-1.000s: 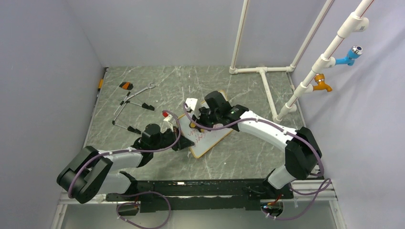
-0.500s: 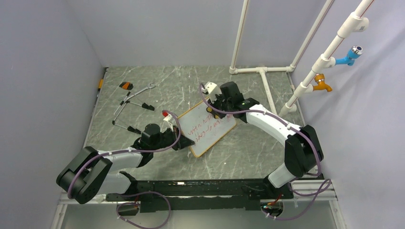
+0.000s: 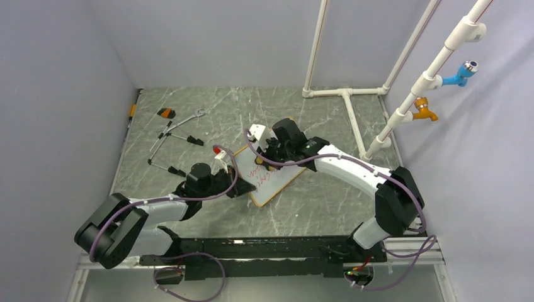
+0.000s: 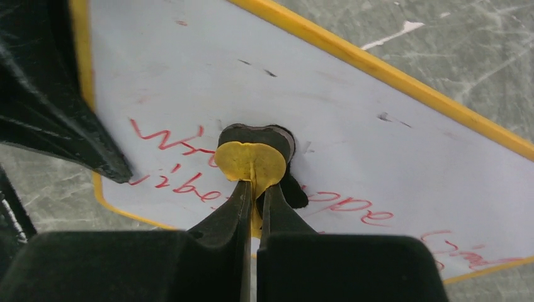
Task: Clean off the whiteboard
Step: Erase the whiteboard at the center of the board.
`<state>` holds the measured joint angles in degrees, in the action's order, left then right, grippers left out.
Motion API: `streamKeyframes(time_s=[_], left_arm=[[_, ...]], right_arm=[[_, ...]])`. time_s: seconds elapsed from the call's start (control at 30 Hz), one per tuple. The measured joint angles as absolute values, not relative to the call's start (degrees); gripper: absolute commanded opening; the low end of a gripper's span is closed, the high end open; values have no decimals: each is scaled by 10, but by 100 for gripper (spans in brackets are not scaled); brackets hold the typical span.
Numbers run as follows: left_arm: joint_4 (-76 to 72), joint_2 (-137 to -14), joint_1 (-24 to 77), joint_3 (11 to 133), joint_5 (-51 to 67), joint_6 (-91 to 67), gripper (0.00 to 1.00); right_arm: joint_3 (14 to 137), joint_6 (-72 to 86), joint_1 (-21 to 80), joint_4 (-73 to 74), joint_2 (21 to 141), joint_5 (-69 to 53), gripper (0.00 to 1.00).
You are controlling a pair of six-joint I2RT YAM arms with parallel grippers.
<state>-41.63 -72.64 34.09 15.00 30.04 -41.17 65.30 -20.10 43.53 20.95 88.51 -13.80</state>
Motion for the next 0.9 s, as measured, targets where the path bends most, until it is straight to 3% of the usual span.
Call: streamKeyframes(time_s=[0.37, 0.9], left_arm=[[-432, -730, 342, 150, 308, -402, 0], [-434, -736, 342, 150, 306, -409, 0]], right_arm=[[640, -167, 321, 174, 886, -84, 0], [653, -169, 425, 201, 884, -187, 0]])
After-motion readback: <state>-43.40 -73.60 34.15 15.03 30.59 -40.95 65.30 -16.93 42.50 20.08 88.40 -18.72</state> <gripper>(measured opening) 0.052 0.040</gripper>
